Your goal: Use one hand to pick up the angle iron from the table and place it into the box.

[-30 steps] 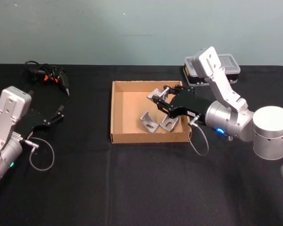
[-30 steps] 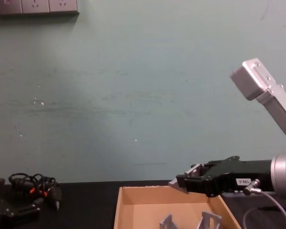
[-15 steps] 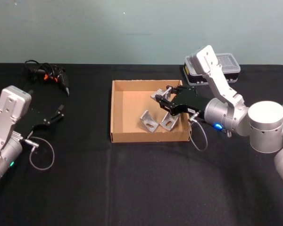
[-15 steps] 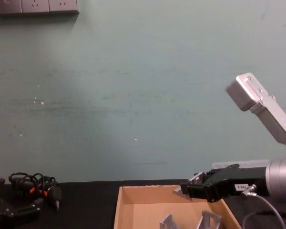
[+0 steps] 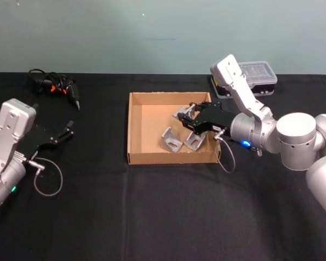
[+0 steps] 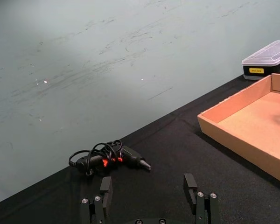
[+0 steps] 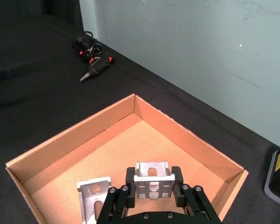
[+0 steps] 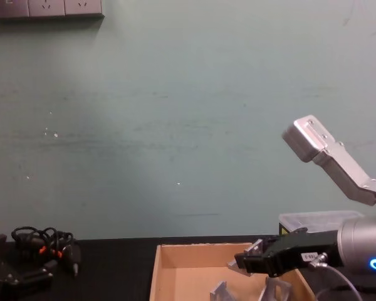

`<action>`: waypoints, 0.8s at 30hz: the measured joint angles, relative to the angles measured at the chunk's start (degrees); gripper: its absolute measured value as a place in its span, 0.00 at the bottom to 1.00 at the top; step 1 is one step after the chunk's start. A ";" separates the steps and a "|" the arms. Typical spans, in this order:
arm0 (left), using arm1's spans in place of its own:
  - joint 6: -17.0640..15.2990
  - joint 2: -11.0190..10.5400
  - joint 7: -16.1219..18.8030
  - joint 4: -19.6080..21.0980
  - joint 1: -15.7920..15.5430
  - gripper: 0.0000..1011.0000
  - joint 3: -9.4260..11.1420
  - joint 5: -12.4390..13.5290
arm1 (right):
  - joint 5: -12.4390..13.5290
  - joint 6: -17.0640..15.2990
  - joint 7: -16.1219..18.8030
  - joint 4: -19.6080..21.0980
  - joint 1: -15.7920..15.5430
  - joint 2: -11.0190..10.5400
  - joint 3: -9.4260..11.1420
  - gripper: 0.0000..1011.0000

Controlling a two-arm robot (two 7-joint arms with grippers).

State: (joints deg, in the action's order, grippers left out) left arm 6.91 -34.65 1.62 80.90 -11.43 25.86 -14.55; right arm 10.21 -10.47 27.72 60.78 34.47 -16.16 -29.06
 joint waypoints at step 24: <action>0.00 0.00 0.00 0.00 0.00 0.99 0.00 0.00 | -1.84 0.74 0.93 -3.92 1.15 1.76 -0.24 0.45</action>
State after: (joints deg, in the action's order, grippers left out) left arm 6.91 -34.65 1.62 80.90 -11.43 25.86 -14.55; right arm 8.37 -9.73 28.66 56.86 35.62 -14.40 -29.31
